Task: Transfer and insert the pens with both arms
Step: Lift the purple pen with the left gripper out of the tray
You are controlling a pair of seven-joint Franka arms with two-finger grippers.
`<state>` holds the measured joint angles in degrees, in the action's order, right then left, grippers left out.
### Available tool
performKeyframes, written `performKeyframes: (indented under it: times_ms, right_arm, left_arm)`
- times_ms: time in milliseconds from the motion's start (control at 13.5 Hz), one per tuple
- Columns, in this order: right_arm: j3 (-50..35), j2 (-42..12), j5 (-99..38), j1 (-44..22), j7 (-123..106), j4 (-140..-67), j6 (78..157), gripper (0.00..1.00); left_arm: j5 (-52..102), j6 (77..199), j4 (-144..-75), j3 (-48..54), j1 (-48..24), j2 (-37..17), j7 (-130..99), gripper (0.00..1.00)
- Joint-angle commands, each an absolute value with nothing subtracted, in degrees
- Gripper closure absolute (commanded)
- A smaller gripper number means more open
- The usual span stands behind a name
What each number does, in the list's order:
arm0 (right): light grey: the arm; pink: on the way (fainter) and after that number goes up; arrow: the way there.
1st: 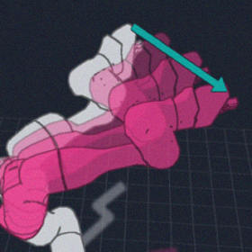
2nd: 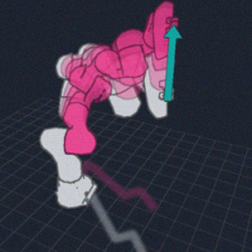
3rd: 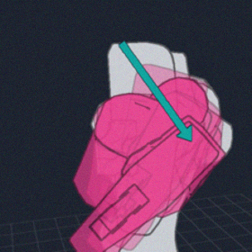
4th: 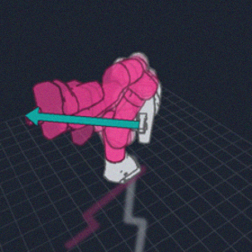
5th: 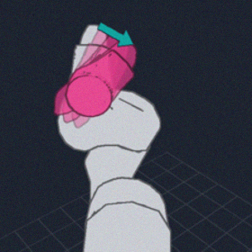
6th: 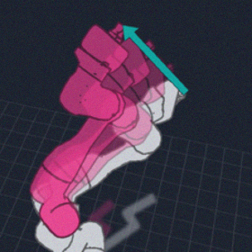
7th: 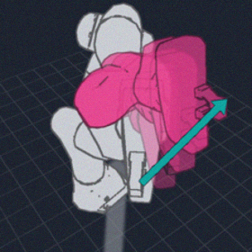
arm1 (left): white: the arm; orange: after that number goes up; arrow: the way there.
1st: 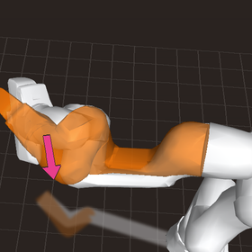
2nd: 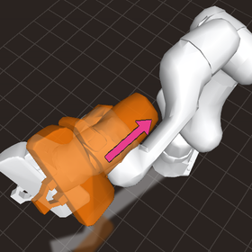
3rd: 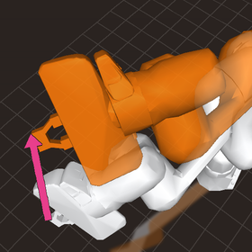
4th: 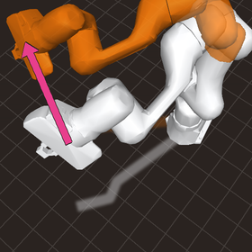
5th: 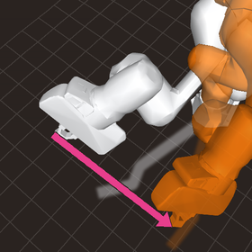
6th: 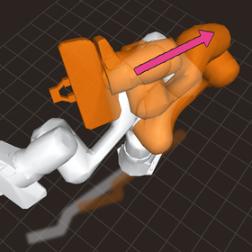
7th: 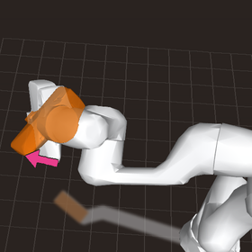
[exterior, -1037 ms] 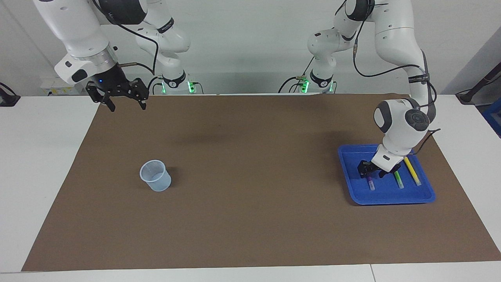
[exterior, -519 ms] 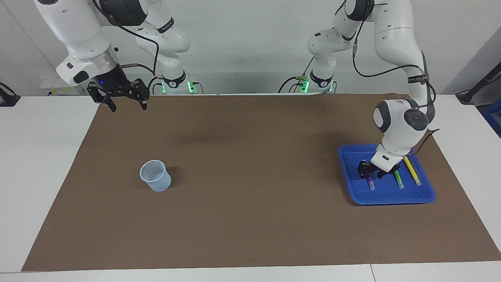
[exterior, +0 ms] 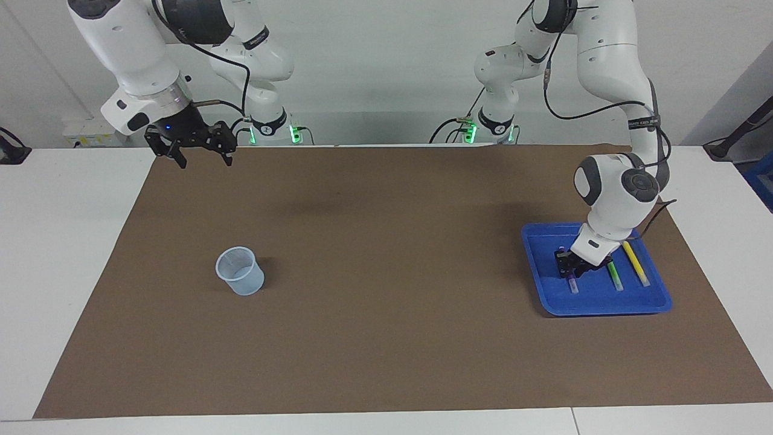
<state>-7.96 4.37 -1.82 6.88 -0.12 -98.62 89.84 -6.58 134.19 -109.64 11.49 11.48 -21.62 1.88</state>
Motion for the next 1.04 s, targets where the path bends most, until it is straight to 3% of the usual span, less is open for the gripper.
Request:
performKeyframes:
  times_ms: [0, 296, 741, 963]
  right_arm:
    - [-8.2, 6.9, -1.1, 7.1, -1.7, -102.2, 90.1, 0.00]
    - [-8.2, 7.1, -1.1, 7.2, -1.9, -102.7, 90.2, 0.00]
    - [-8.2, 7.6, -1.4, 7.2, -4.0, -104.6, 92.5, 0.00]
    - [-8.0, 7.9, -3.6, 7.8, -5.3, -105.8, 94.5, 0.00]
  left_arm:
    - [-7.7, 134.9, -110.3, 11.3, 11.1, -21.4, 0.7, 0.83]
    - [-7.6, 130.4, -107.1, 11.3, 10.6, -21.5, 0.6, 0.91]
    - [-4.8, 117.1, -97.0, 11.8, 9.1, -21.4, -4.6, 0.92]
    - [0.1, 113.6, -95.4, 12.0, 9.0, -19.9, -10.8, 0.92]
